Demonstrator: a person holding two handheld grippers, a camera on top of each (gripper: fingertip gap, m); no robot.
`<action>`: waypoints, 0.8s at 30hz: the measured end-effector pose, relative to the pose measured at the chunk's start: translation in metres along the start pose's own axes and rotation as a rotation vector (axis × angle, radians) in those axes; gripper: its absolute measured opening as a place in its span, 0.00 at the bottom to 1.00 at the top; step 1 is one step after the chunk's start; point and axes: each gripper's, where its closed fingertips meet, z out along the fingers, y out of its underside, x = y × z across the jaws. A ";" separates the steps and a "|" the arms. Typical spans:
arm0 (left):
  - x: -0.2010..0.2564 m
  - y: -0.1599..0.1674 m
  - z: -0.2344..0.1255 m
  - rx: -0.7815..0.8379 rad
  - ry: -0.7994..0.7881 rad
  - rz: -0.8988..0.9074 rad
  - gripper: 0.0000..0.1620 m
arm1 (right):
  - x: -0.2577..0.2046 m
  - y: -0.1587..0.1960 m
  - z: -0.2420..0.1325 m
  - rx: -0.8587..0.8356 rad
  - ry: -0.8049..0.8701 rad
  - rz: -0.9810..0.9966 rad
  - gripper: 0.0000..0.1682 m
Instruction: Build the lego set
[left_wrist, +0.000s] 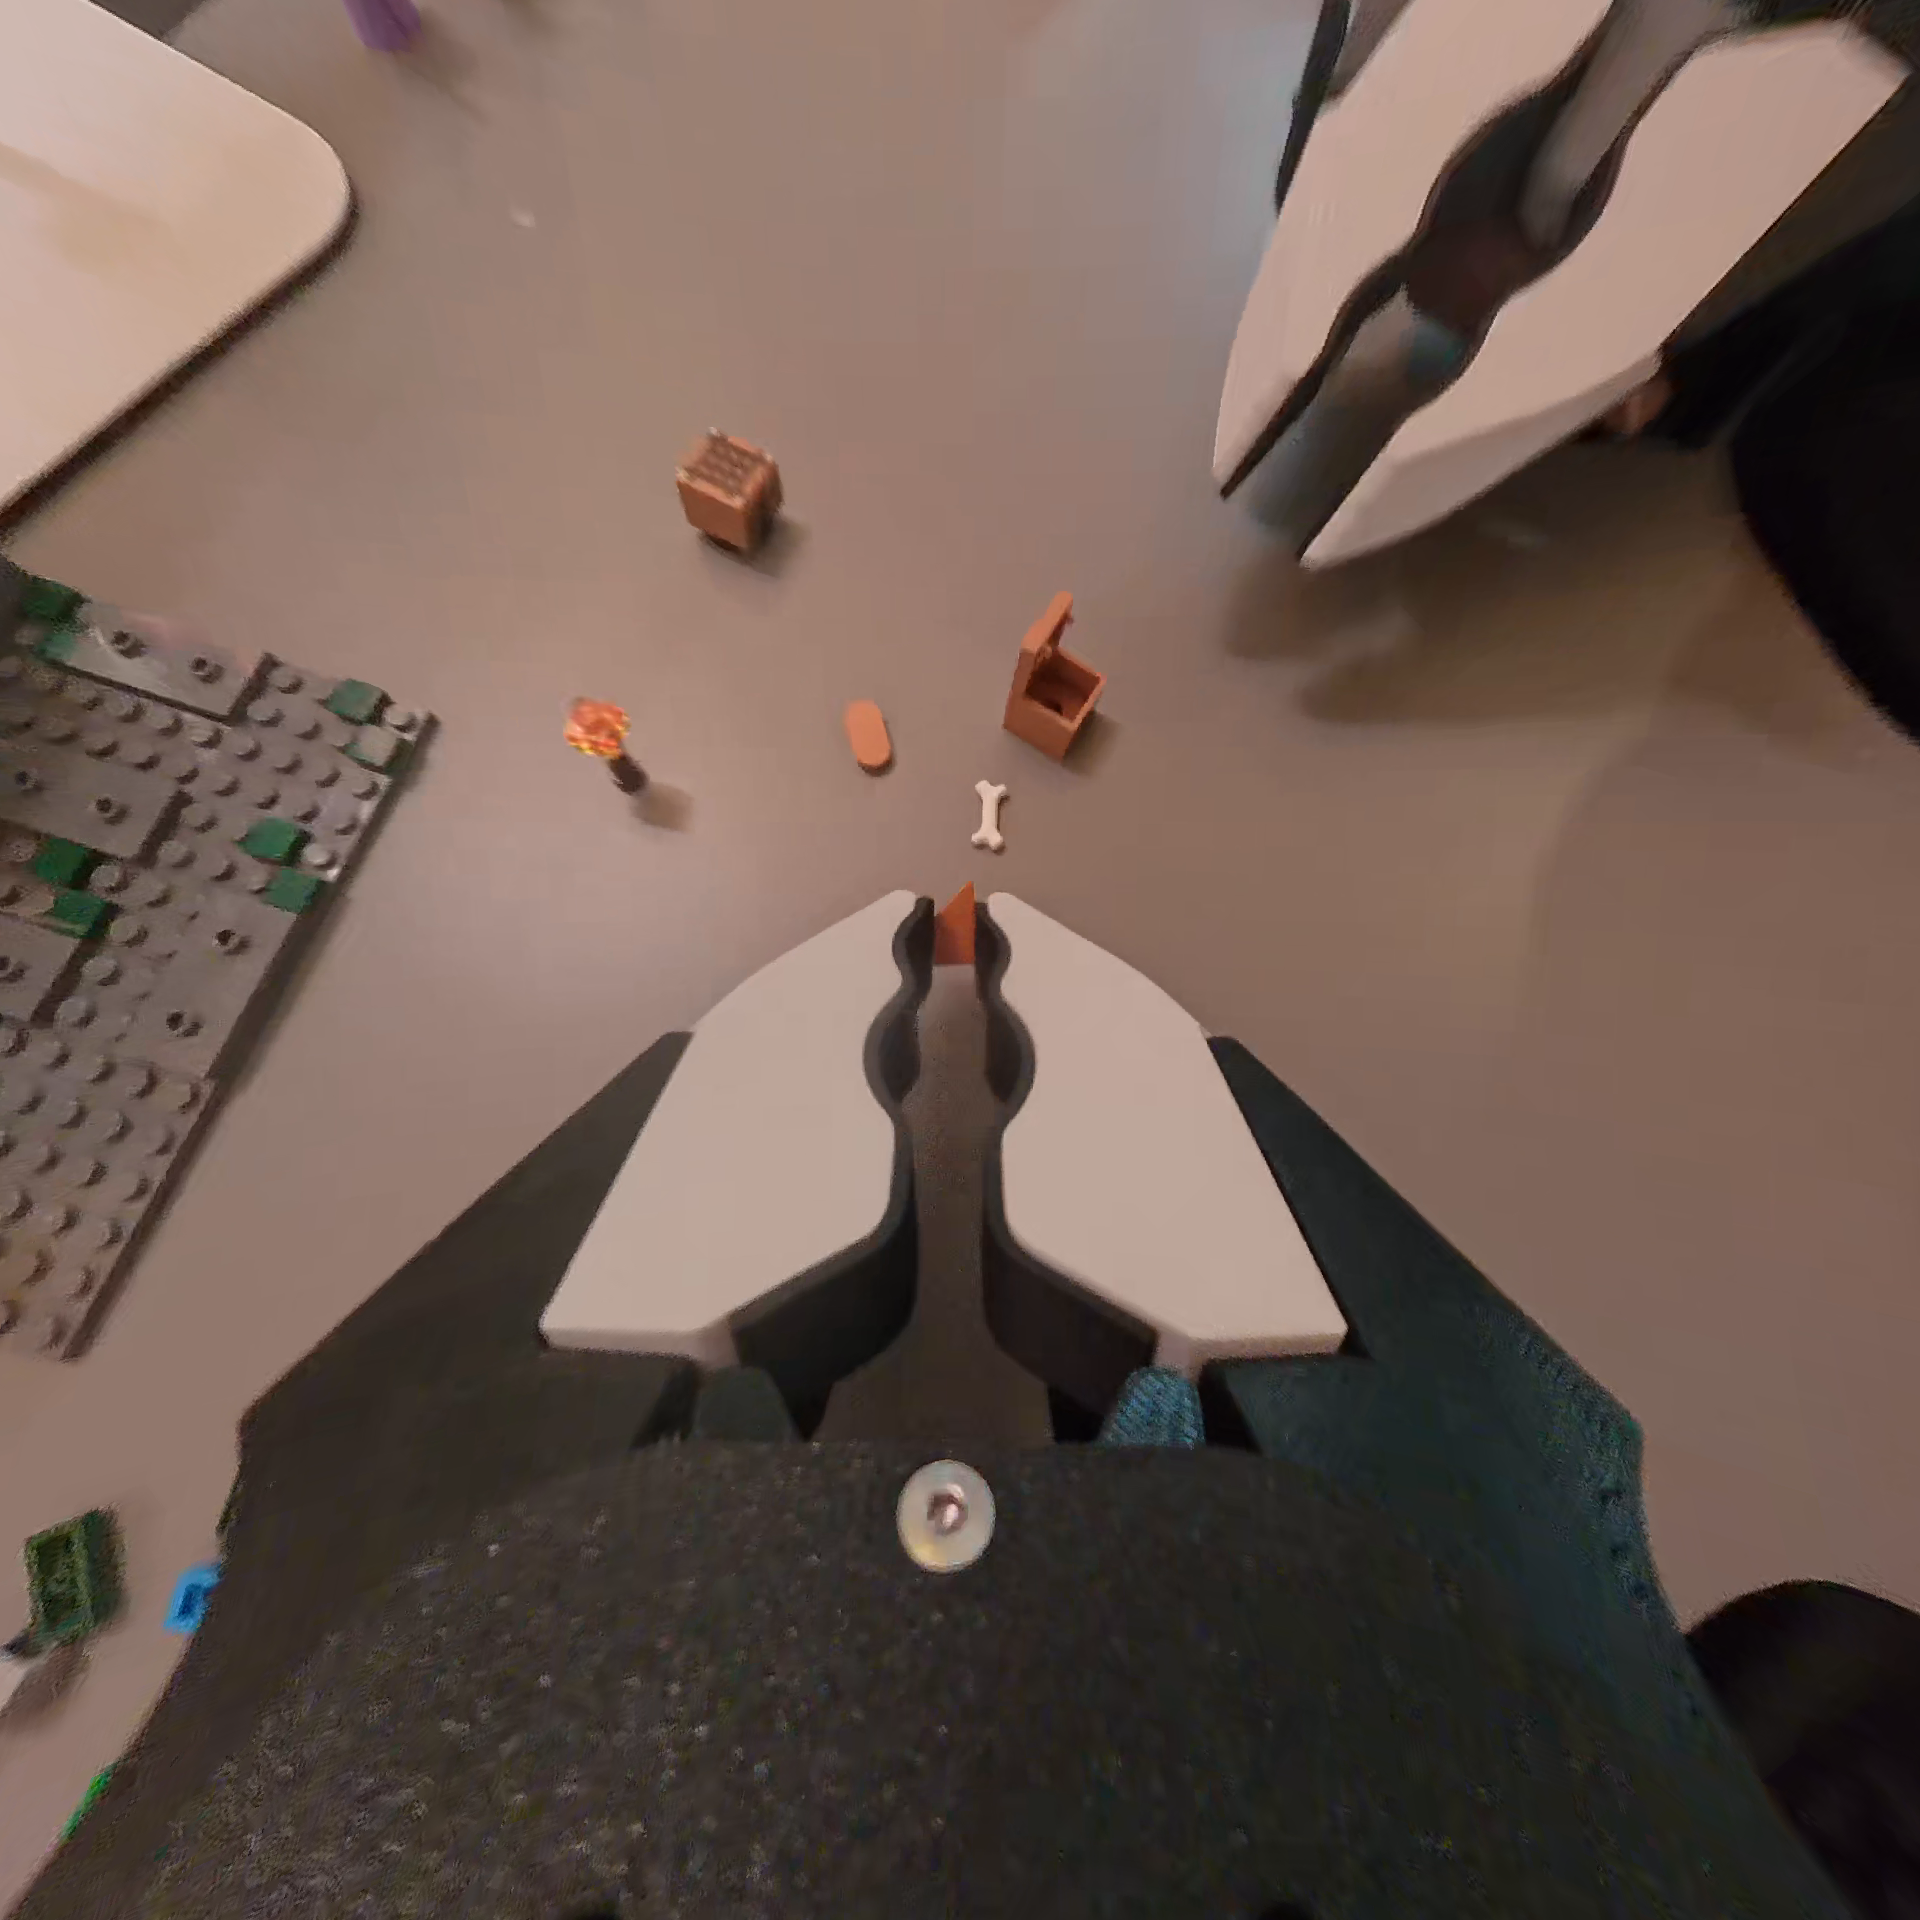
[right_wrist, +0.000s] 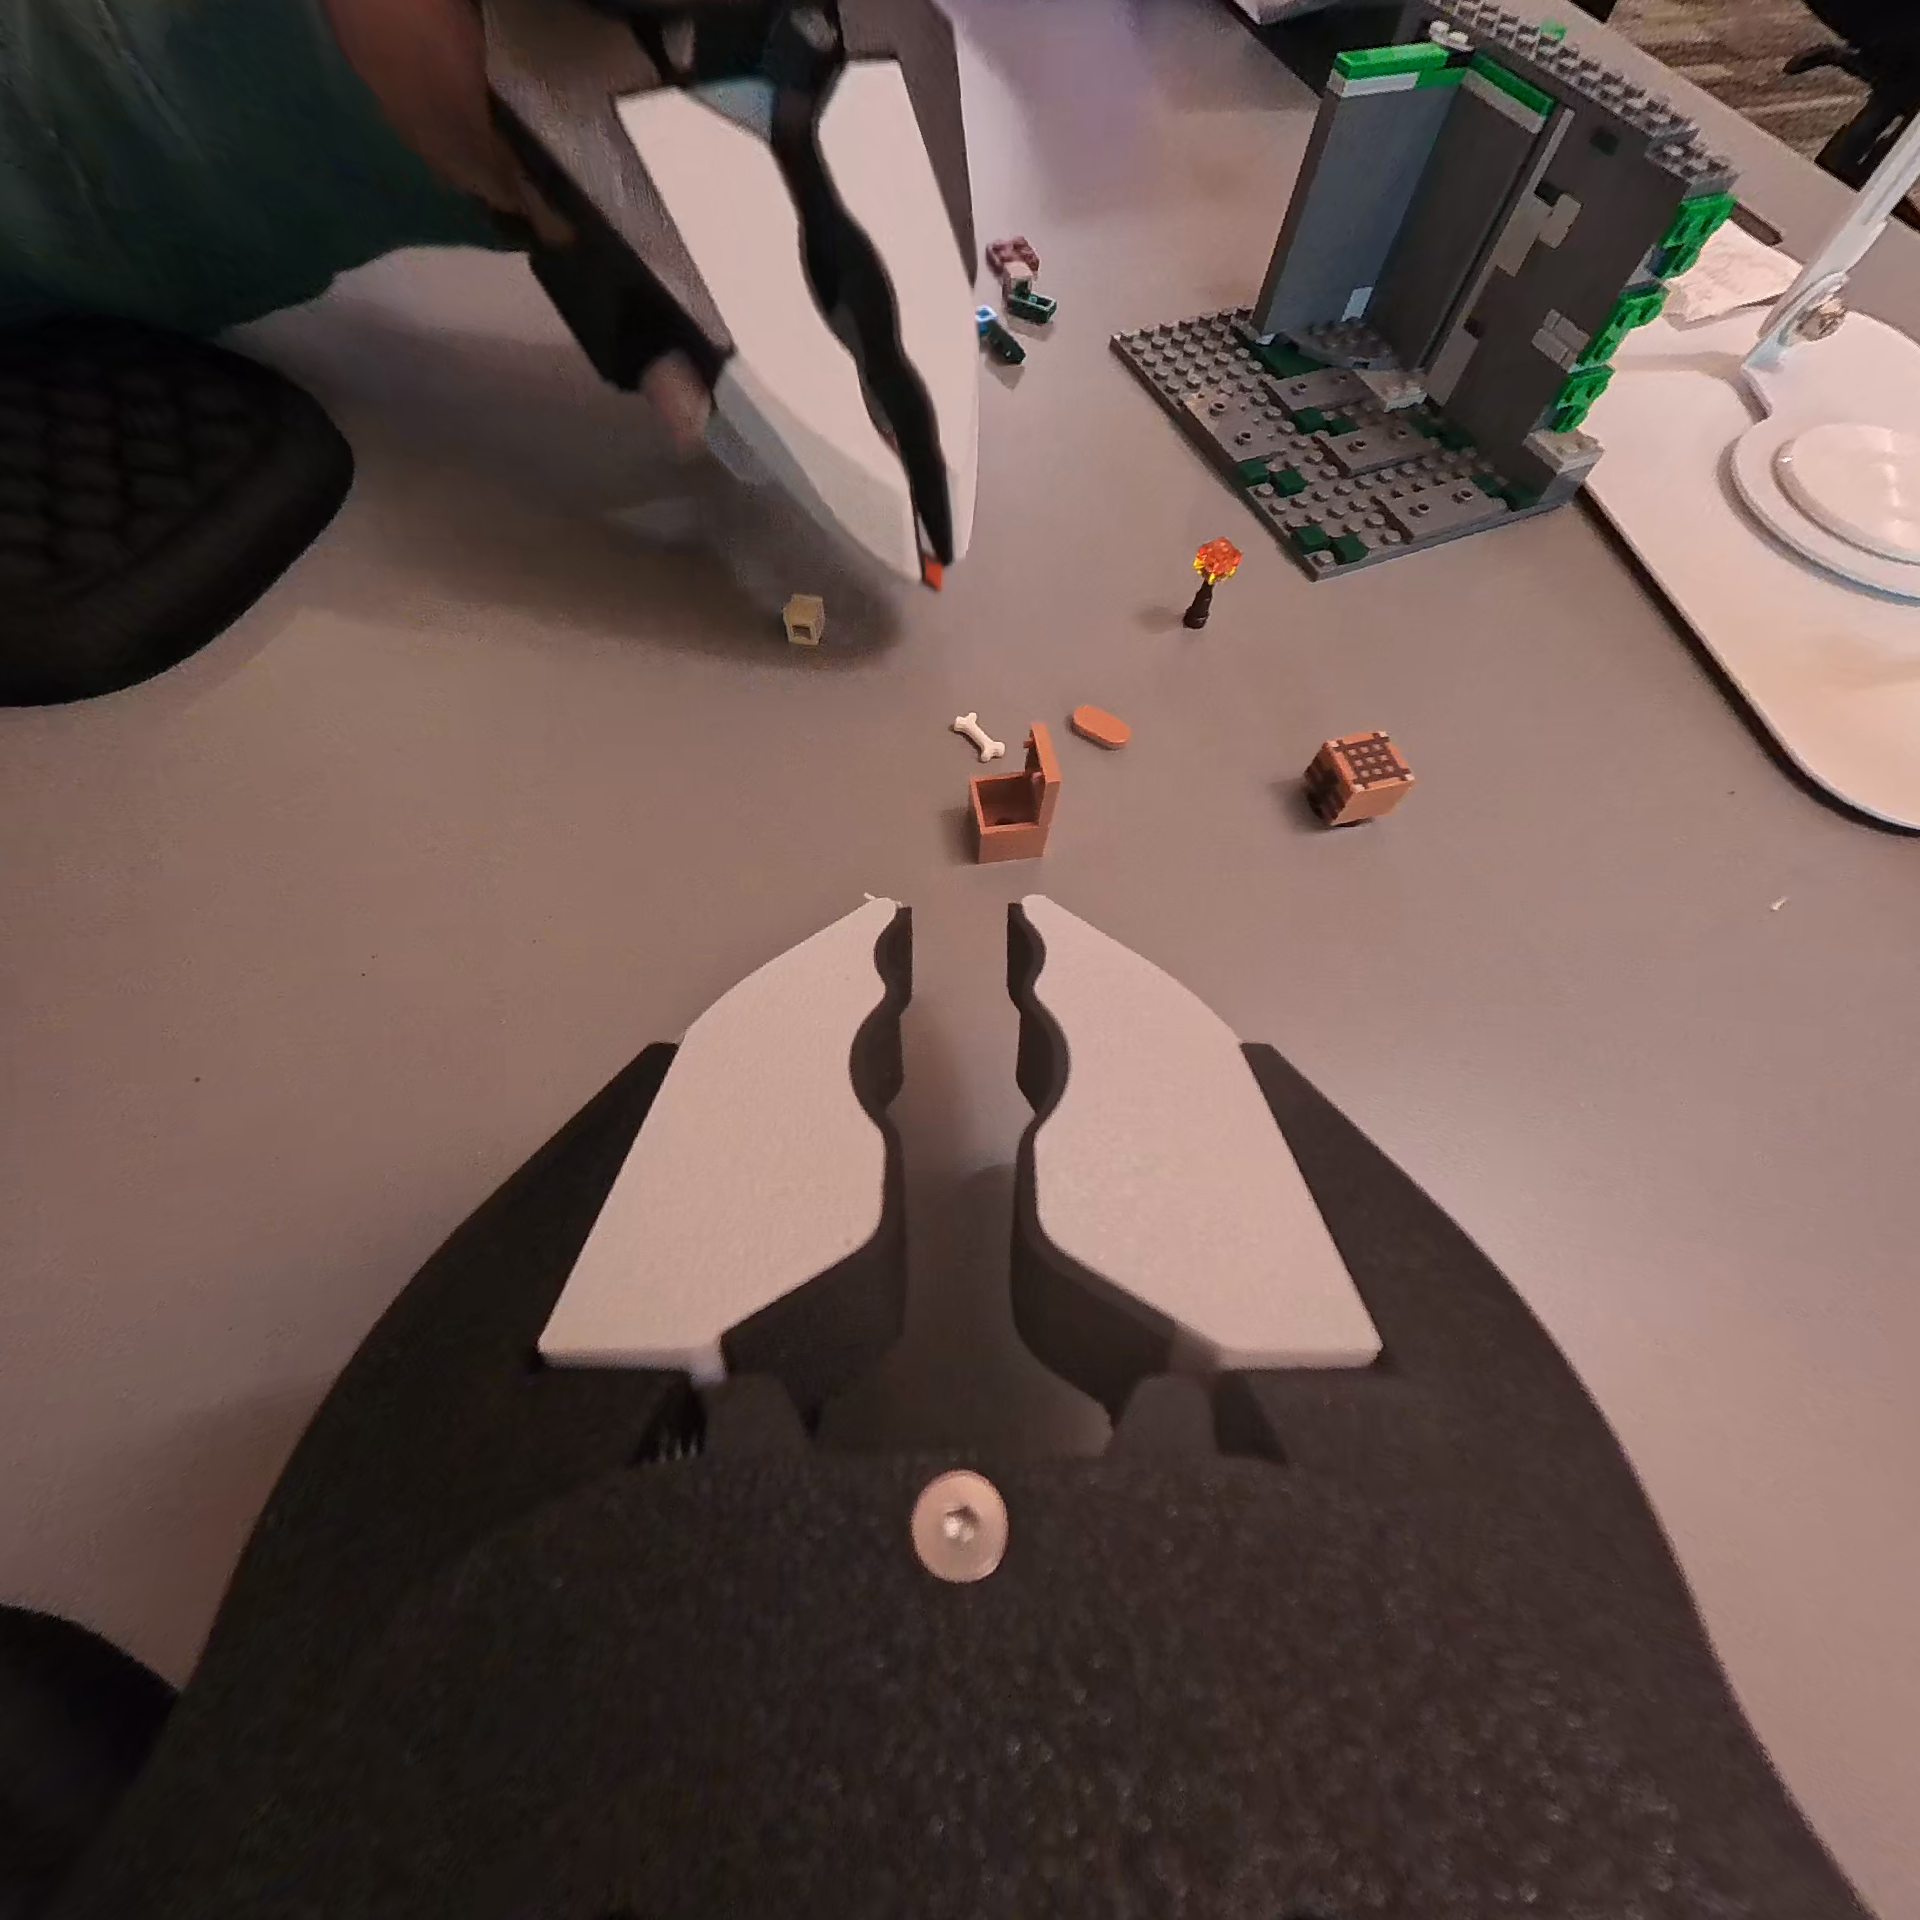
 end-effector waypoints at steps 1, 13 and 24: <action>-0.001 -0.003 -0.005 0.025 0.003 -0.012 0.04 | 0.000 0.000 0.000 0.001 0.000 0.002 0.10; 0.026 -0.034 0.024 0.056 0.016 0.092 0.05 | -0.002 -0.001 0.000 0.000 0.000 -0.006 0.10; 0.018 -0.034 0.042 -0.038 -0.083 0.142 0.07 | -0.002 -0.004 -0.004 0.014 0.006 -0.011 0.10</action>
